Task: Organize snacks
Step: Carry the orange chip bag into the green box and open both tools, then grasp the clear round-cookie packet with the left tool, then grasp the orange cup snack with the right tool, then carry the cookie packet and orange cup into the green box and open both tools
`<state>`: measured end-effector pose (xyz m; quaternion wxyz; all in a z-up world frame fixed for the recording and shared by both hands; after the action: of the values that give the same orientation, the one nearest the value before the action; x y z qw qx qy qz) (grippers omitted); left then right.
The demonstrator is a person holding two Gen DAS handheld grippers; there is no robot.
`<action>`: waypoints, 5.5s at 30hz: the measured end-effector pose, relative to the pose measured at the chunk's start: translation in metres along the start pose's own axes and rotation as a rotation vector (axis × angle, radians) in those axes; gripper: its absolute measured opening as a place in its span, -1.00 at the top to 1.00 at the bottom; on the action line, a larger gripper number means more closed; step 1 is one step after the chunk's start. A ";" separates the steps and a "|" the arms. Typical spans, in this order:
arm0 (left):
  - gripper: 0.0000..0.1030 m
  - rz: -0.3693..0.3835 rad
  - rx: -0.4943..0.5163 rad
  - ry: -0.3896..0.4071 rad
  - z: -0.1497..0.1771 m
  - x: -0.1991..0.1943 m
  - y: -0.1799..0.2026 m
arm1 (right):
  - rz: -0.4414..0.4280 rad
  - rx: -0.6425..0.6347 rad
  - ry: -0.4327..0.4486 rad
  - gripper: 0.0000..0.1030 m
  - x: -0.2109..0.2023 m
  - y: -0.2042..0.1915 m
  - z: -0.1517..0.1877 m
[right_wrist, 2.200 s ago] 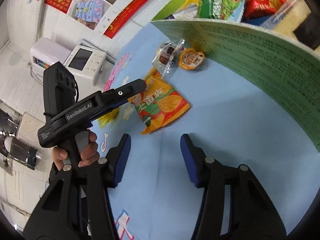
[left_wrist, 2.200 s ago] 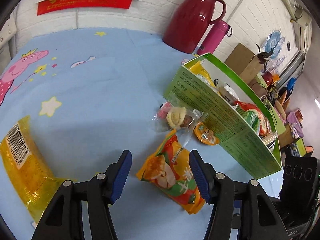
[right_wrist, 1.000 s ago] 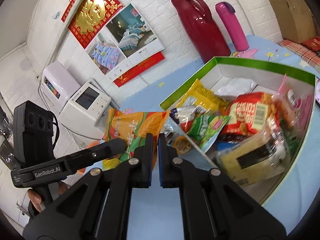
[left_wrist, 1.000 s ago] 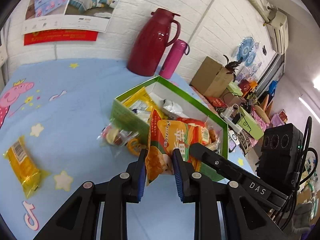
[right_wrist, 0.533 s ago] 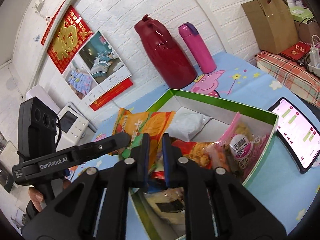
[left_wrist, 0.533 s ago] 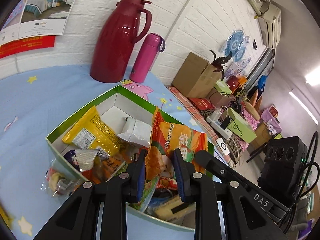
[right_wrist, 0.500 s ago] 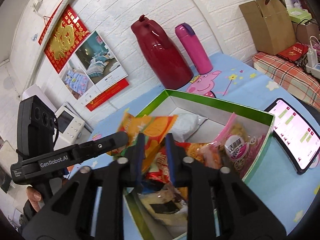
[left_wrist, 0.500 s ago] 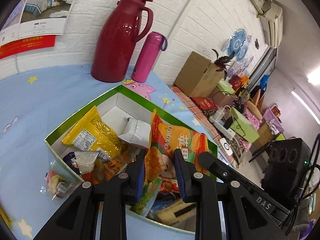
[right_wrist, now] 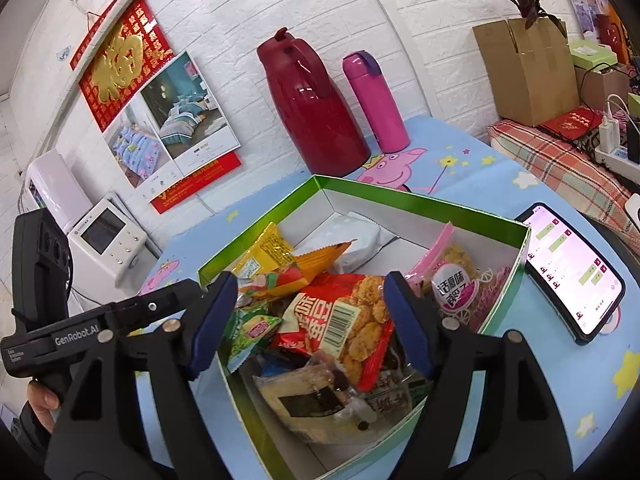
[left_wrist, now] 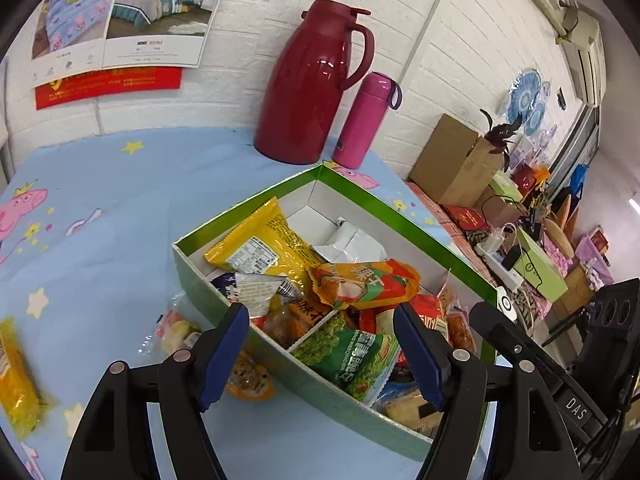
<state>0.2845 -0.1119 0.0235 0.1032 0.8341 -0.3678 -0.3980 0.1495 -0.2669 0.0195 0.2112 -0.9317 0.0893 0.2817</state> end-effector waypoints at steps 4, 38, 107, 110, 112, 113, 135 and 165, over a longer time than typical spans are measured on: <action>-0.48 -0.038 0.020 0.033 0.008 -0.025 0.003 | -0.019 -0.018 0.022 -0.56 -0.012 -0.014 0.009; -0.48 -0.220 -0.049 0.063 0.061 -0.096 -0.086 | -0.147 -0.254 -0.123 -0.99 -0.007 -0.111 0.105; -0.49 -0.066 -0.040 -0.009 0.117 -0.087 -0.124 | 0.145 -0.535 -0.262 0.17 0.117 -0.185 0.102; -0.48 -0.052 -0.054 0.000 0.117 -0.088 -0.128 | 0.115 -0.524 -0.269 0.18 0.110 -0.183 0.104; -0.42 -0.047 -0.068 0.010 0.116 -0.089 -0.130 | 0.087 -0.508 -0.278 0.18 0.104 -0.181 0.106; -0.24 -0.048 -0.074 0.014 0.116 -0.090 -0.131 | 0.069 -0.496 -0.281 0.18 0.100 -0.179 0.107; 0.31 0.088 0.058 0.071 0.085 -0.101 -0.034 | -0.016 -0.262 0.032 0.18 -0.056 -0.068 0.046; -0.68 -0.104 0.097 0.021 0.000 0.005 -0.001 | 0.123 -0.199 0.049 -0.91 0.005 0.003 -0.008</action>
<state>0.2869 -0.1148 0.0198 0.0459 0.8601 -0.3419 -0.3757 0.1568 -0.2732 0.0221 0.0979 -0.9474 0.1229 0.2787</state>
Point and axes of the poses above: each gripper's, at about its wrist camera, not at the fingertips, and x roughly the way its jaws point, y to its right, z to its underside, the point moved 2 cm from there along x, roughly the way its jaws point, and after that the axes turned 13 degrees about z, right-handed, at the moved point
